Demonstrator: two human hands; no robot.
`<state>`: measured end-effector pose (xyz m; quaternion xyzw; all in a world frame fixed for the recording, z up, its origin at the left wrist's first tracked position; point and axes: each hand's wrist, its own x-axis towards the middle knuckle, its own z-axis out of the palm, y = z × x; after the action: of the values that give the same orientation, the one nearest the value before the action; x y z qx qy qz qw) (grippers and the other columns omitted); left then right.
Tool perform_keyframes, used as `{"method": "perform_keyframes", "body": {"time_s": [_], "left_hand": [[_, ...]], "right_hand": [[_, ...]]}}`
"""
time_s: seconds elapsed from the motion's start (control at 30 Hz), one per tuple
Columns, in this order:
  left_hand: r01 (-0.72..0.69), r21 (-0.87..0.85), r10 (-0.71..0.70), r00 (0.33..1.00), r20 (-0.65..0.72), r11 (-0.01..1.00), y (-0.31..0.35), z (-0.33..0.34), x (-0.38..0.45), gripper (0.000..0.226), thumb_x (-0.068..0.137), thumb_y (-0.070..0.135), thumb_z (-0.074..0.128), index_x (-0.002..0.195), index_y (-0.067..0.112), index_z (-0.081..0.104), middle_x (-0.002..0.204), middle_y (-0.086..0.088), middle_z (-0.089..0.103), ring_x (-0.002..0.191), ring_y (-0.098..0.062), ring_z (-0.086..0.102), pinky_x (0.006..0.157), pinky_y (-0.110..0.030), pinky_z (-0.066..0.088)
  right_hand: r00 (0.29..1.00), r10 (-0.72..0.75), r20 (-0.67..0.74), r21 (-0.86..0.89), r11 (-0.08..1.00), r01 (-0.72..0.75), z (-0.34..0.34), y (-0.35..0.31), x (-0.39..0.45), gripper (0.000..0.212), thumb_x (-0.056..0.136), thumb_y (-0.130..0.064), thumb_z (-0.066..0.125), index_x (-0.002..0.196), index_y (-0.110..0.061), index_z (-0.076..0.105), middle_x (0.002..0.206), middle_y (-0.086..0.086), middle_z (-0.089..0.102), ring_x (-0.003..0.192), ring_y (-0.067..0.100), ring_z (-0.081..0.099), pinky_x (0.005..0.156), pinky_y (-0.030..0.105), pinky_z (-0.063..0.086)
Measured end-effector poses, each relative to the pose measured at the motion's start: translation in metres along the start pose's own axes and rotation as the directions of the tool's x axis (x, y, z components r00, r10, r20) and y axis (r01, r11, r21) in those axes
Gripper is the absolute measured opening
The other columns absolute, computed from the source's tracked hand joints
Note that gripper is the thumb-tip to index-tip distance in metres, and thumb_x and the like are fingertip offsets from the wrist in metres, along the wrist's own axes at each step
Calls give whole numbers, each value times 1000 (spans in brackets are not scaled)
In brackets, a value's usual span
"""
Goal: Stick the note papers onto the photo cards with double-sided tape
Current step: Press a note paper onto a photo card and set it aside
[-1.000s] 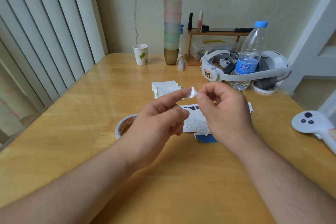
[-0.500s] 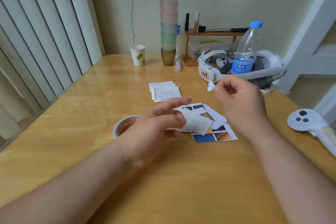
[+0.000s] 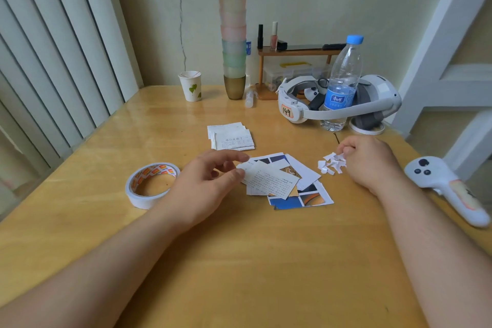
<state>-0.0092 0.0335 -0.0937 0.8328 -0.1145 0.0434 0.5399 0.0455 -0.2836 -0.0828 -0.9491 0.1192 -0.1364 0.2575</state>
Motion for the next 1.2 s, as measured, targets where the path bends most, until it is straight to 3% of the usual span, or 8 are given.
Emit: {"method": "perform_keyframes", "body": {"time_s": [0.2, 0.3, 0.43, 0.57, 0.8, 0.9, 1.03, 1.2], "left_hand": [[16, -93, -13, 999, 42, 996, 4, 7, -2, 28, 86, 43, 66, 111, 44, 76, 87, 20, 56, 77, -7, 52, 74, -15, 42], [52, -199, -47, 998, 30, 979, 6, 7, 0, 27, 86, 41, 66, 109, 40, 79, 93, 13, 66, 87, -5, 57, 82, -19, 42], [79, -271, -81, 997, 5, 959, 8, 6, 1, 21, 90, 33, 70, 109, 31, 80, 118, -13, 70, 92, -5, 59, 91, -27, 44], [92, -298, -101, 995, -15, 950, 9, 6, 2, 30, 83, 36, 66, 109, 29, 80, 117, -13, 70, 89, -6, 58, 91, -31, 43], [81, -296, -88, 996, -10, 952, 7, 7, 2, 26, 85, 35, 66, 107, 31, 80, 113, -13, 69, 90, -7, 57, 88, -34, 42], [85, -312, -91, 996, -5, 946, 7, 8, 1, 28, 84, 33, 67, 108, 28, 80, 98, 0, 67, 87, -6, 56, 87, -31, 42], [70, -332, -76, 997, -4, 941, 8, 7, 1, 27, 85, 27, 67, 109, 25, 80, 90, 6, 61, 84, -9, 53, 86, -34, 40], [54, -362, -55, 998, 6, 931, 9, 6, 0, 33, 82, 23, 64, 112, 18, 78, 84, 4, 57, 81, -11, 51, 88, -33, 38]], "right_hand": [[998, 34, -49, -2, 999, -34, -5, -4, -3, 33, 101, -3, 49, 112, -18, 76, 119, 10, 70, 94, 20, 51, 79, 28, 40], [997, -63, -37, 76, 995, 66, -6, -17, -11, 22, 101, -16, 57, 109, -21, 77, 111, 0, 74, 91, 15, 57, 80, 27, 40], [965, -196, 176, 148, 974, 171, 1, -48, -34, 14, 92, -45, 73, 97, -33, 78, 91, -17, 70, 86, 4, 64, 67, 25, 45], [908, -234, 347, -28, 965, 259, 14, -64, -47, 44, 76, -67, 79, 107, -36, 70, 101, -16, 57, 98, 9, 58, 75, 29, 46], [917, -165, 364, 3, 984, 176, 18, -68, -52, 45, 71, -49, 92, 100, -32, 61, 101, -17, 57, 96, 9, 58, 74, 31, 49], [923, -196, 330, 73, 981, 182, 21, -69, -54, 41, 73, -36, 94, 95, -30, 59, 95, -12, 60, 83, 7, 58, 62, 27, 44], [935, -195, 295, 206, 969, 137, 20, -69, -52, 29, 79, -24, 90, 92, -30, 65, 90, -9, 71, 70, 10, 71, 54, 30, 57], [955, -219, 201, 402, 907, 123, 20, -67, -49, 9, 89, -22, 76, 87, -31, 76, 82, -9, 76, 76, 18, 74, 69, 38, 63]]}}
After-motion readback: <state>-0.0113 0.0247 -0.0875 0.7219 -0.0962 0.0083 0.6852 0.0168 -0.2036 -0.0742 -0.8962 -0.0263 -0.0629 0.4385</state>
